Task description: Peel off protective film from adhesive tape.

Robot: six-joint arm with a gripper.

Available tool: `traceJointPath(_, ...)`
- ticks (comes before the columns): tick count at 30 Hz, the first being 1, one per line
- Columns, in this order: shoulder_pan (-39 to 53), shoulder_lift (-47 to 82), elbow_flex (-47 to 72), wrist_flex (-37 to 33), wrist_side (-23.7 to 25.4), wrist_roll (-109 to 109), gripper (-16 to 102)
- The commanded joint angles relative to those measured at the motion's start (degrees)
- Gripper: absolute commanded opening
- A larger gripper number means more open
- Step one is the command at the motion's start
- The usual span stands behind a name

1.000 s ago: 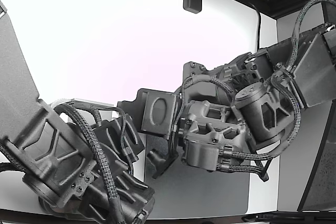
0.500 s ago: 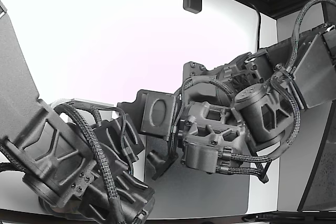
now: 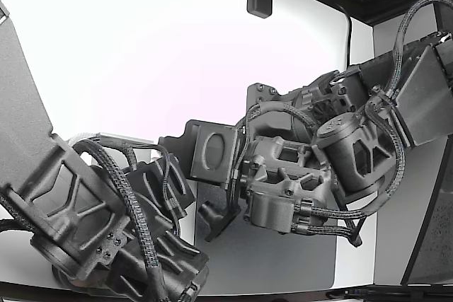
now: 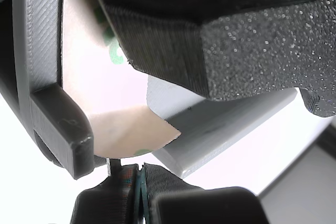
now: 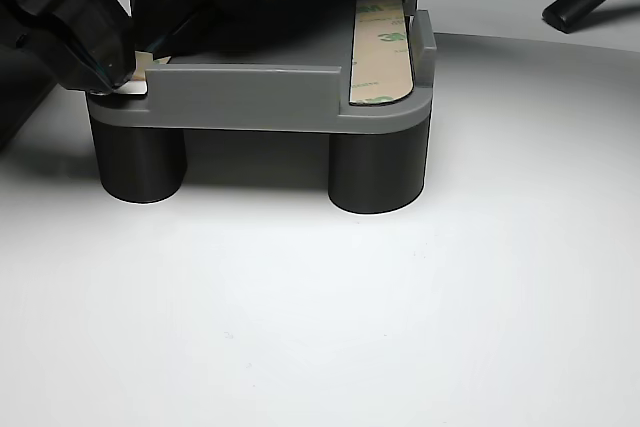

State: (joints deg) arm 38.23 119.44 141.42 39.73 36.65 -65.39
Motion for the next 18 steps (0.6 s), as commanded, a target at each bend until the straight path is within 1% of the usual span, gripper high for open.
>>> traceJointPath(1, -0.35, 1.41, -1.93, -0.18, 0.26, 0.0, -12)
traceJointPath(18, -0.44, 0.88, -2.81, 0.18, 0.26, -0.09, -12)
